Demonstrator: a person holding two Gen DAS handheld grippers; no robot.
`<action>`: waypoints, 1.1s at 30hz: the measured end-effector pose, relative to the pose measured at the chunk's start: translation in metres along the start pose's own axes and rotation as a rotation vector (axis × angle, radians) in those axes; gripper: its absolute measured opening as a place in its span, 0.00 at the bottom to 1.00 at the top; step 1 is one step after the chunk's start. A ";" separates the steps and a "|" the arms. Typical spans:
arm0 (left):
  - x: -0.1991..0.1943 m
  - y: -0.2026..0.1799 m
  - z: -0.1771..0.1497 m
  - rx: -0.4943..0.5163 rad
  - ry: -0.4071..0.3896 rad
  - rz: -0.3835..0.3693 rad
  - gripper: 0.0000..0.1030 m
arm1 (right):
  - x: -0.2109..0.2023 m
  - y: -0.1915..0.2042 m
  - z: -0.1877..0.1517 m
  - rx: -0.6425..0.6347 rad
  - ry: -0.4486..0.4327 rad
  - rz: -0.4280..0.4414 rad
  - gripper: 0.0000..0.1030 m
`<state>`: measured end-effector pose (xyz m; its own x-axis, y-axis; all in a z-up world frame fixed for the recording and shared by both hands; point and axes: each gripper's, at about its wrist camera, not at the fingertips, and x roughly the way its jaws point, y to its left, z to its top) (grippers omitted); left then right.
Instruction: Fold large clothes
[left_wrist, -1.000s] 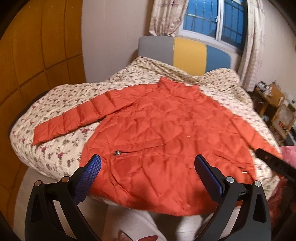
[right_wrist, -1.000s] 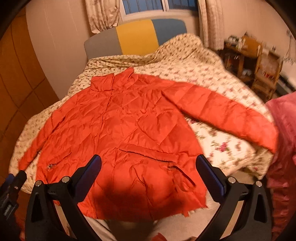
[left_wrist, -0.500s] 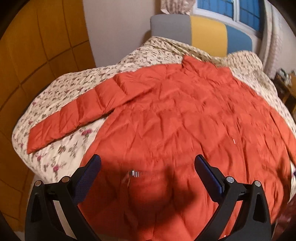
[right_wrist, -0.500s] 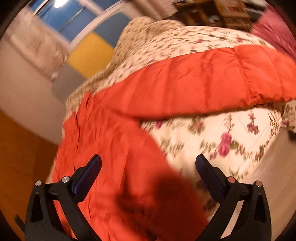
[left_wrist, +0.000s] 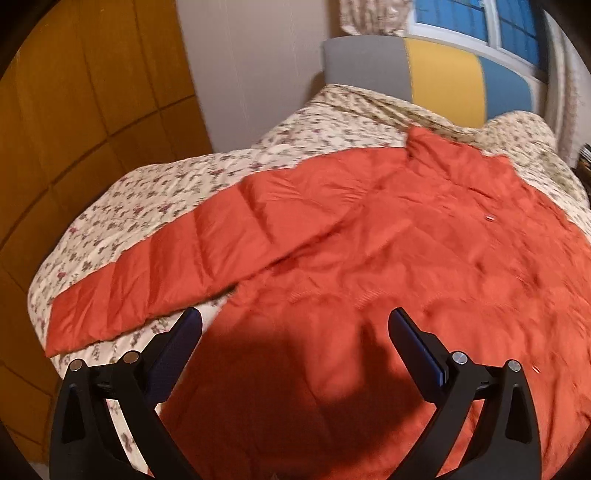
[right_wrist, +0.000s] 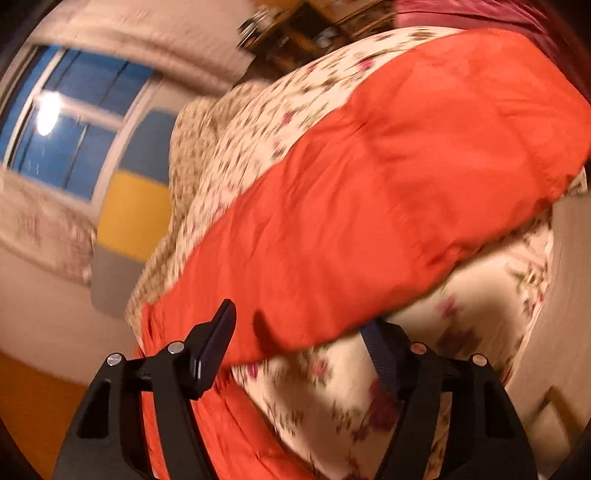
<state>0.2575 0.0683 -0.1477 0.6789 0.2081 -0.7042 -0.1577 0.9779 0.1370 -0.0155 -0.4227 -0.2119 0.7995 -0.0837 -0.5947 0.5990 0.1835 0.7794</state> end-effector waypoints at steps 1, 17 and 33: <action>0.005 0.002 0.002 -0.010 0.004 0.006 0.97 | -0.002 -0.005 0.005 0.030 -0.019 0.006 0.66; 0.066 0.022 -0.014 -0.076 0.078 -0.001 0.97 | 0.006 -0.015 0.039 0.044 -0.165 -0.066 0.22; 0.073 0.028 -0.018 -0.133 0.098 -0.063 0.97 | 0.033 0.159 -0.063 -0.840 -0.368 -0.065 0.12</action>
<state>0.2893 0.1104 -0.2077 0.6184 0.1376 -0.7737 -0.2150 0.9766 0.0019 0.1031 -0.3347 -0.1199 0.8153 -0.3985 -0.4201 0.5294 0.8070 0.2619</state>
